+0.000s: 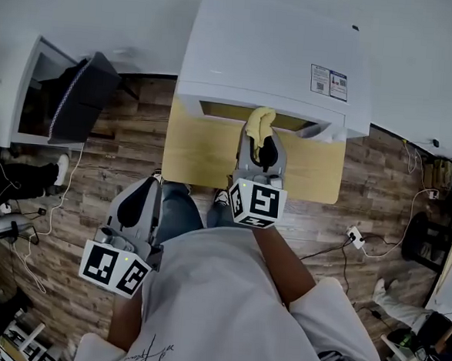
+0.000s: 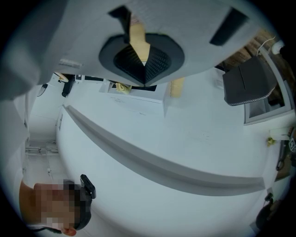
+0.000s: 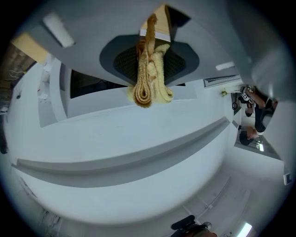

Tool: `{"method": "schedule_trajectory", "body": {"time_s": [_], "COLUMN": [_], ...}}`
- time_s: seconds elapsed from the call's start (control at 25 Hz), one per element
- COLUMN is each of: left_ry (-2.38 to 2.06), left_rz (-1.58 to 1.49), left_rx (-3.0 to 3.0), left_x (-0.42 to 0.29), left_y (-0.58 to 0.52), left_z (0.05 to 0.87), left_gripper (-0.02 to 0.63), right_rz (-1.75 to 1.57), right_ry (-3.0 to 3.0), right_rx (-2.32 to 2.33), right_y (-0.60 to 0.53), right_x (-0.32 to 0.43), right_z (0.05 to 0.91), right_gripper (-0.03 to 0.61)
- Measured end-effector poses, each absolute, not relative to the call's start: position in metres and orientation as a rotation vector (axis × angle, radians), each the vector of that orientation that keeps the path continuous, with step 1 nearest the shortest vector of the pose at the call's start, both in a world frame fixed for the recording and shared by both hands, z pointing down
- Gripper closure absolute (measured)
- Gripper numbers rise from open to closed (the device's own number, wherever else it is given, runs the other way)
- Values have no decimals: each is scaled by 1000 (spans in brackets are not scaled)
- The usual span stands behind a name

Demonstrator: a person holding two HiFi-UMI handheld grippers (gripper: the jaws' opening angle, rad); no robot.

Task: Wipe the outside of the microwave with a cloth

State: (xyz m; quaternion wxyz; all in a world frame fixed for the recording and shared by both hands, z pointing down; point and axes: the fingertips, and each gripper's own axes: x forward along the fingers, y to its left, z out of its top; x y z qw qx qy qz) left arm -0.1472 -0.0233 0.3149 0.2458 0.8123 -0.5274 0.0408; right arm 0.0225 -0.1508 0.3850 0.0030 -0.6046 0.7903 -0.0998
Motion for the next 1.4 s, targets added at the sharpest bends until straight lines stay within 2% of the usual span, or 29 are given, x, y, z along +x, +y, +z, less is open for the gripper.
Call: {"method": "schedule_trajectory", "body": {"time_s": [0.84,1.08,1.24,1.4], "left_ry": [-1515,-1554,-1545,-1513], "left_rz": [132,221,238,244], "left_rx": [2159,2191,2216,2260], "left_x": [-177,-179,-174,-159], "left_y": [-19,-18,-20,-23], "left_z": [314,311,308,305], "left_gripper": [623,623,623,623], "right_rz": [-318,-326,-317,-318], "right_ry": [2727,2785,2789,2743], "right_rx": [-1551,-1416,-1355,-1413], "right_y": [-154,-152,-143,-137], "right_x": [-100,-136,-136,-104], "right_z": [393,387,374,368], "right_gripper": [456,456,456,457]}}
